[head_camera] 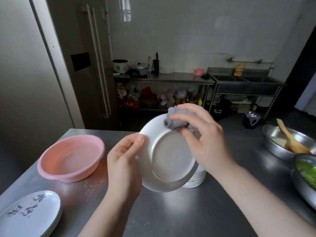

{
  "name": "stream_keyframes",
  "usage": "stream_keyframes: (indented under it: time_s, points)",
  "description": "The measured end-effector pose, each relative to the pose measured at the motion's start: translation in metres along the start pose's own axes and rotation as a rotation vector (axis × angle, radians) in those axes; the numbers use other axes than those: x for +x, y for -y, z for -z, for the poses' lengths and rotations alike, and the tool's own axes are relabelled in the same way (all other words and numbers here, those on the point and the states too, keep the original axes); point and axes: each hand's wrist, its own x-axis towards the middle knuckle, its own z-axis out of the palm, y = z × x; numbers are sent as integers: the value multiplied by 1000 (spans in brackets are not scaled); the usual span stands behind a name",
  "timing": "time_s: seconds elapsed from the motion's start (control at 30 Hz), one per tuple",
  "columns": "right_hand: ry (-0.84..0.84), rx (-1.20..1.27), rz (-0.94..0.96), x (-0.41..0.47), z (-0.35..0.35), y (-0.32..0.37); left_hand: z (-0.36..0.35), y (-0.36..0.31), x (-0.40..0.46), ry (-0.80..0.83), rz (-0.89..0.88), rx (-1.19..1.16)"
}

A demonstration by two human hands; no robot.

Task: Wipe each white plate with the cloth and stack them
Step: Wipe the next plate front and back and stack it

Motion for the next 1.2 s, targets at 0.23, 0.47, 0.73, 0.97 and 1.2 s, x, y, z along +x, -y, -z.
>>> stream_keyframes:
  time_s: [0.23,0.47,0.73,0.97,1.2]
  points:
    - [-255,144,-341,-32,2,-26,-2,-3,9,-160,162,-234]
    - [-359,-114,-58,-88,-44,5,-23,-4,10,-276,321,-511]
    - [-368,-184,8,-72,-29,-2,-20,-11,15,-313,371,-547]
    - [-367,-109,27,-68,-19,-10,-14,-12,12,-261,333,-472]
    - [-278,-12,-217,-19,-5,-11,-13,-4,-1,-136,108,-165]
